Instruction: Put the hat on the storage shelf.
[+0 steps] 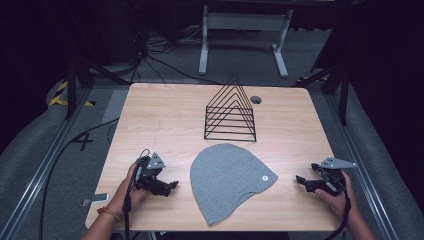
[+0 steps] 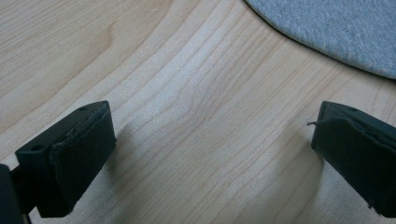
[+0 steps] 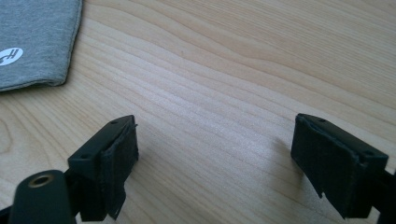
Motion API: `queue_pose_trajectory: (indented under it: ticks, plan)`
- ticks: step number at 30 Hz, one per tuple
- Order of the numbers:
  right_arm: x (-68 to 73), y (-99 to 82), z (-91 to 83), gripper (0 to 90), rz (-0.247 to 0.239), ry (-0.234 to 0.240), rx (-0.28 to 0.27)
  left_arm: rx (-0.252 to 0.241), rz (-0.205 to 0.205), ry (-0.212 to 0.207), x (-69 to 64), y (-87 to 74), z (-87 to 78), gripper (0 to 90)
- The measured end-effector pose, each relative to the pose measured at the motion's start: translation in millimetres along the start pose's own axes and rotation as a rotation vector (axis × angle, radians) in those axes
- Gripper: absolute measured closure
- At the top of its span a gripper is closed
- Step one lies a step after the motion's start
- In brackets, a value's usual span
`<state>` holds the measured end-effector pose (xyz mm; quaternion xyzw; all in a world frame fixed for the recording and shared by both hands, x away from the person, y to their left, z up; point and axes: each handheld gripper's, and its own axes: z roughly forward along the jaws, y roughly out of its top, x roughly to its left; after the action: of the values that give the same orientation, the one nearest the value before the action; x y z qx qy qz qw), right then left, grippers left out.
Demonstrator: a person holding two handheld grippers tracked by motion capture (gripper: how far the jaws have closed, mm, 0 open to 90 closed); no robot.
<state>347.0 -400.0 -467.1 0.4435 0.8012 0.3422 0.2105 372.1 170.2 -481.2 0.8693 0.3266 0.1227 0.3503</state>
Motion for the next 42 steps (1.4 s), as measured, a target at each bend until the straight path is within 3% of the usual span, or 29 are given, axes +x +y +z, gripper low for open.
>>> queue_pose_trajectory:
  ticks: [3,5,8,12,13,14,16,18,20,25,27,30,35,38,42]
  plan:
    - [0.0,-0.1,-0.2,15.0,0.000,0.001,0.001,0.009,0.008,-0.005,-1.2,-1.2,-2.3,0.4]
    - [0.0,-0.1,-0.2,15.0,0.000,0.001,0.000,-0.003,-0.013,0.006,-4.1,-2.7,-2.4,0.7]
    - [0.0,-0.1,-0.2,15.1,0.000,0.001,0.001,-0.014,0.000,0.004,-6.9,-4.4,-5.7,5.9]
    - [0.6,-0.5,-3.0,30.0,-0.005,0.022,-0.016,-0.017,0.006,-0.006,-10.7,-4.6,-8.2,13.9]
    - [0.6,-0.5,-3.0,30.0,-0.005,0.022,-0.016,-0.017,0.006,-0.006,-10.7,-4.6,-8.2,16.6]
    - [0.7,-0.4,-3.1,32.7,-0.007,0.024,-0.018,-0.002,0.036,-0.031,-11.9,-3.3,-9.9,16.6]
    - [0.6,0.4,-3.7,40.2,-0.014,0.035,-0.025,-0.025,0.072,-0.098,-15.6,-2.6,-11.2,17.3]
    - [1.1,2.8,-4.0,44.6,-0.005,0.065,-0.032,-0.061,0.075,-0.112,-20.5,2.1,-13.1,20.3]
    - [6.9,10.0,-6.9,52.1,-0.031,0.085,-0.059,-0.096,0.058,-0.152,-27.3,8.1,-14.2,21.3]
    - [33.6,36.6,-8.7,72.4,-0.155,0.149,-0.067,-0.096,0.123,-0.165,-59.3,25.2,-6.5,21.0]
    - [45.2,45.0,-4.3,78.9,-0.202,0.183,-0.050,-0.105,0.134,-0.191,-72.0,31.0,-1.7,20.7]
    - [60.5,55.4,5.7,86.3,-0.247,0.230,-0.021,-0.083,0.186,-0.212,-89.2,38.9,7.6,21.2]
    - [82.4,71.8,25.5,87.3,-0.311,0.262,-0.012,-0.030,0.244,-0.194,-107.9,44.0,19.4,21.5]
    - [87.7,75.9,37.4,87.2,-0.317,0.259,-0.003,-0.009,0.286,-0.172,-112.3,43.4,25.5,21.4]
    - [89.2,74.4,49.1,84.5,-0.309,0.262,0.022,-0.011,0.270,-0.153,-108.0,41.1,27.3,19.6]
